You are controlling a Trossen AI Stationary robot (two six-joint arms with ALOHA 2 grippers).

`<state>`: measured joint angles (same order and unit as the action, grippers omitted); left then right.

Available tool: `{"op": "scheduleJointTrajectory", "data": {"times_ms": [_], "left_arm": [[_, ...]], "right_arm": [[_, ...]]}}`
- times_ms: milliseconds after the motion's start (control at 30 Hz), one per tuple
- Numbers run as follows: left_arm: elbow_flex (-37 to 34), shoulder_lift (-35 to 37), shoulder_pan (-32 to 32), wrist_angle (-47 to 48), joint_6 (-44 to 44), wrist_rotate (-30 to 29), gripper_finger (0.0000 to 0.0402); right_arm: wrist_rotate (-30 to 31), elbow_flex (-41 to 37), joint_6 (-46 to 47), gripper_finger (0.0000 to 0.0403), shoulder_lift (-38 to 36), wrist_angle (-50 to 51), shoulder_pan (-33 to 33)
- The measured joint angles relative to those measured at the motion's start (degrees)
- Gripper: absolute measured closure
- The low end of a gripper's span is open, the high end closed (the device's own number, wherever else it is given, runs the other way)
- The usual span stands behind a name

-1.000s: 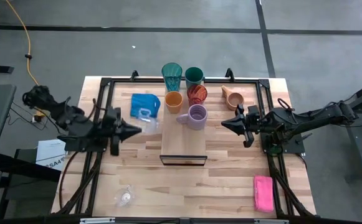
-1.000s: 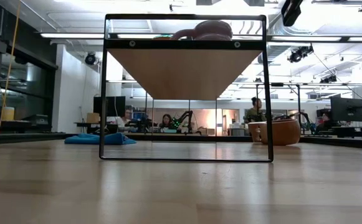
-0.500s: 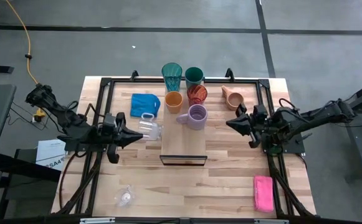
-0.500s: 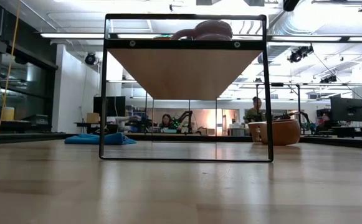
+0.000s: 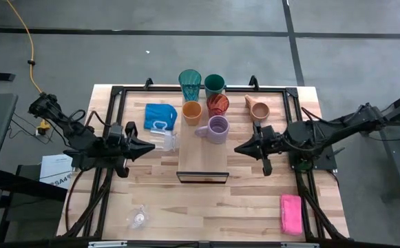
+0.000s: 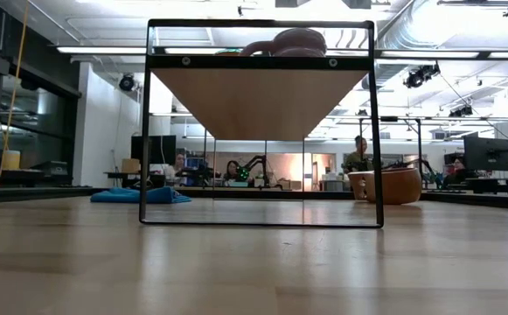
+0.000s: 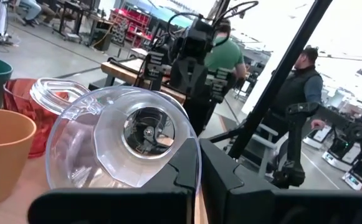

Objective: Stack small to large cups/mugs on shelf
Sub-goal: Put the top transparent mug on the shelf

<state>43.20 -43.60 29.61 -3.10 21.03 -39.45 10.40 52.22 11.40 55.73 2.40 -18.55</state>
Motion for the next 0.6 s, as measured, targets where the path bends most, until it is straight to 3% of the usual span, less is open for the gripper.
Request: {"op": "scheduleJointTrajectory", "data": {"times_ms": [600], "left_arm": [[0.00, -0.50, 0.04, 0.01, 1.72, 1.47, 0.0401]], "right_arm": [[-0.93, 0.97, -1.13, 0.0403, 0.45, -1.08, 0.01]]}}
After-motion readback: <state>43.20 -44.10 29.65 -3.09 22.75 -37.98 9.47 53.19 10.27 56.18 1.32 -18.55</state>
